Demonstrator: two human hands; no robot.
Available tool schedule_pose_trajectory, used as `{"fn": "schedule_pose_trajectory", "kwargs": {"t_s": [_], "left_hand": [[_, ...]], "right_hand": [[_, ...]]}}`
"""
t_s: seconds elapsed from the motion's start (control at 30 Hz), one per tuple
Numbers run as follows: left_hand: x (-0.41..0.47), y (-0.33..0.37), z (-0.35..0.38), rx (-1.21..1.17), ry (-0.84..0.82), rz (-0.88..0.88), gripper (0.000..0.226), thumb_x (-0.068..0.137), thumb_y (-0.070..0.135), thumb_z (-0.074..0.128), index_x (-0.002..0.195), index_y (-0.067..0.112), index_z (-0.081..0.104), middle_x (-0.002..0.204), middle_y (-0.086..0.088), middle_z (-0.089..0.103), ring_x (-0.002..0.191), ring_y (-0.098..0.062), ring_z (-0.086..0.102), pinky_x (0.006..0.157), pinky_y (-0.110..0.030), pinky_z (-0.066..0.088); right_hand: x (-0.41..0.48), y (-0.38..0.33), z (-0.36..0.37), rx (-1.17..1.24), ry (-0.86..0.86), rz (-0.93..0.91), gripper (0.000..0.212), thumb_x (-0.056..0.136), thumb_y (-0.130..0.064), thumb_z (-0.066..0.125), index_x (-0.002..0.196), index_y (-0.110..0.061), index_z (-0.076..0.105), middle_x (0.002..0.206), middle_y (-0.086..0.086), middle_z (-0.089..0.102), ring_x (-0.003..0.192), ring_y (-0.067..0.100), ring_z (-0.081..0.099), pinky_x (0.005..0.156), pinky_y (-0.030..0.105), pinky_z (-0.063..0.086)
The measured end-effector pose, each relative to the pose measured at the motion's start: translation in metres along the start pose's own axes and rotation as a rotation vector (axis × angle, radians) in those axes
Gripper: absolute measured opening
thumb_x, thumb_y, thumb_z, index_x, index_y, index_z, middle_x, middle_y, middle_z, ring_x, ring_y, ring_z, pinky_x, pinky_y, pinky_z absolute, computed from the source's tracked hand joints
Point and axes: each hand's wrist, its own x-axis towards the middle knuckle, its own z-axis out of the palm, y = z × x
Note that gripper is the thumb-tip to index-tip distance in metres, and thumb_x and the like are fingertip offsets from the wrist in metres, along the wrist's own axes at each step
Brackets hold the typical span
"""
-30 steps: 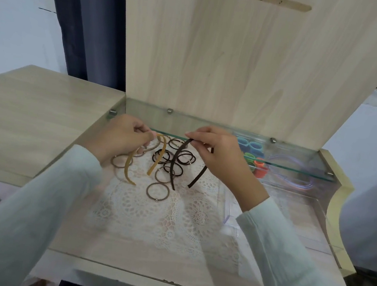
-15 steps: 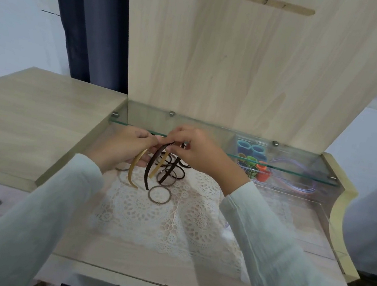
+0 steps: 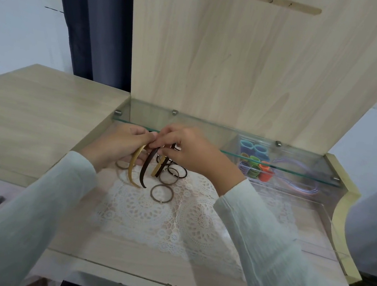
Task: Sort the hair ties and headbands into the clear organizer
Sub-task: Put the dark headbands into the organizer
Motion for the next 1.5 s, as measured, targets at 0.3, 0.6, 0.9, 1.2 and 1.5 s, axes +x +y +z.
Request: {"fn": "schedule_pose_trajectory", "kwargs": {"t_s": [0.3, 0.6, 0.9, 1.2, 1.5], "left_hand": [[-0.009, 0.006, 0.002, -0.076, -0.089, -0.028, 0.031, 0.102, 0.031, 0.051, 0.096, 0.007, 0.07, 0.075, -0.01, 0.074, 0.065, -0.015, 0.072, 0.044, -0.017, 0.048], [-0.011, 0.004, 0.003, -0.147, -0.087, -0.031, 0.028, 0.099, 0.033, 0.055, 0.094, 0.012, 0.071, 0.081, -0.009, 0.075, 0.069, -0.015, 0.073, 0.05, -0.019, 0.054], [-0.011, 0.005, 0.004, -0.186, -0.061, -0.026, 0.024, 0.099, 0.026, 0.057, 0.093, 0.007, 0.069, 0.07, -0.004, 0.071, 0.059, -0.011, 0.069, 0.043, -0.016, 0.048], [-0.01, -0.009, -0.023, -0.229, 0.06, -0.021, 0.02, 0.096, 0.023, 0.061, 0.093, 0.006, 0.071, 0.079, -0.006, 0.076, 0.062, -0.012, 0.07, 0.063, -0.028, 0.06], [-0.019, -0.019, -0.046, -0.239, 0.055, -0.028, 0.026, 0.093, 0.028, 0.063, 0.093, 0.004, 0.071, 0.077, -0.005, 0.075, 0.067, -0.011, 0.072, 0.058, -0.022, 0.058]], "right_hand": [[-0.008, 0.0, 0.017, 0.093, 0.085, 0.005, 0.022, 0.081, -0.005, 0.071, 0.101, -0.011, 0.076, 0.103, 0.008, 0.055, 0.08, 0.012, 0.053, 0.076, 0.011, 0.042], [-0.008, 0.004, 0.023, 0.184, 0.224, 0.048, 0.016, 0.076, -0.002, 0.073, 0.092, -0.005, 0.07, 0.093, 0.006, 0.064, 0.085, 0.015, 0.062, 0.081, 0.02, 0.047], [-0.01, 0.007, 0.028, 0.39, 0.274, 0.194, 0.004, 0.085, -0.011, 0.069, 0.086, -0.015, 0.07, 0.1, 0.001, 0.064, 0.095, 0.013, 0.06, 0.083, 0.024, 0.048], [-0.028, 0.031, 0.065, 0.076, -0.031, 0.386, 0.029, 0.095, -0.014, 0.055, 0.12, -0.004, 0.065, 0.126, 0.012, 0.062, 0.115, 0.024, 0.055, 0.092, 0.026, 0.04], [-0.009, 0.058, 0.095, -0.215, -0.08, 0.48, 0.041, 0.085, -0.006, 0.053, 0.126, -0.013, 0.059, 0.121, 0.011, 0.054, 0.11, 0.033, 0.053, 0.087, 0.038, 0.047]]}}
